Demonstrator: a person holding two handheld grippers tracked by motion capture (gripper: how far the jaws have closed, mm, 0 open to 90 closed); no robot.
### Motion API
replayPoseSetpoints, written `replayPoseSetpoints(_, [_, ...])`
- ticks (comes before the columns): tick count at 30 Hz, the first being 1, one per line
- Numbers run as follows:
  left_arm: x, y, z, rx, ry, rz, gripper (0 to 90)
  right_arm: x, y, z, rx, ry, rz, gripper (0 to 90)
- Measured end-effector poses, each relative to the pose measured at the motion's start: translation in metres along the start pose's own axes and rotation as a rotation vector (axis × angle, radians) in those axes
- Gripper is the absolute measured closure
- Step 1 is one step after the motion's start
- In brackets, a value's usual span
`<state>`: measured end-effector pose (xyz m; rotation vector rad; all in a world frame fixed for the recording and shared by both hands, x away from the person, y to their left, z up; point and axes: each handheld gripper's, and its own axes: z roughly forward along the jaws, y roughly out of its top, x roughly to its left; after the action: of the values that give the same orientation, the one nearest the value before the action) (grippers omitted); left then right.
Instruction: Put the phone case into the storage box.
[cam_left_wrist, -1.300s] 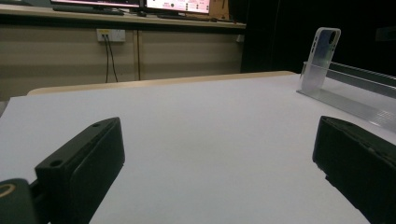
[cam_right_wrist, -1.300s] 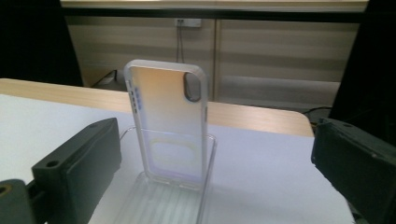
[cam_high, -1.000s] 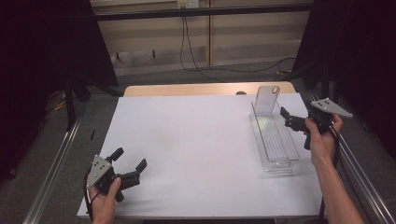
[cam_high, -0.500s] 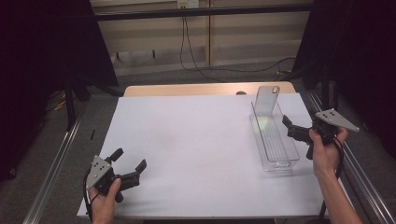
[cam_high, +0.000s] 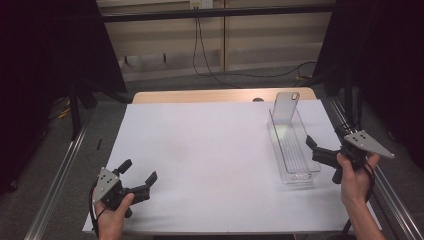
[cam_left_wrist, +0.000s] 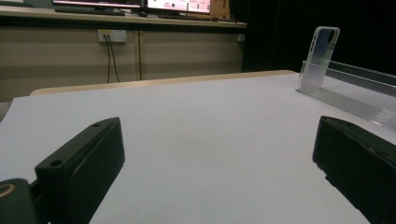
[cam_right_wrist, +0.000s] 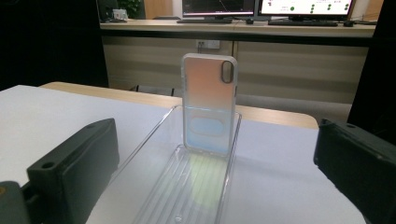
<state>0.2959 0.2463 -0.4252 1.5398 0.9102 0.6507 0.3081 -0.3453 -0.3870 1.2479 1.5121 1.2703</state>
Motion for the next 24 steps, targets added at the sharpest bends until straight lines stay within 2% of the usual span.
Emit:
replayPoseSetpoints(7, [-0.001, 0.0, -0.001, -0.003, -0.011, -0.004, 2.3, 0.007, -0.002, -0.012, -0.023, 0.032, -0.003, 0.0])
replayPoseSetpoints(12, [-0.002, 0.0, -0.001, -0.007, -0.014, -0.006, 2.3, 0.011, -0.012, -0.018, -0.005, 0.041, 0.006, 0.0])
replayPoseSetpoints(17, [-0.002, 0.0, -0.002, -0.006, -0.016, 0.002, 2.3, 0.013, -0.017, -0.025, -0.012, 0.058, 0.014, 0.0])
replayPoseSetpoints(20, [-0.002, 0.0, -0.002, -0.007, -0.022, 0.0, 2.3, 0.019, -0.021, -0.03, -0.003, 0.073, 0.013, 0.0])
replayPoseSetpoints(24, [-0.003, 0.0, -0.003, -0.005, -0.023, 0.002, 2.3, 0.024, -0.024, -0.037, 0.002, 0.069, 0.01, 0.0])
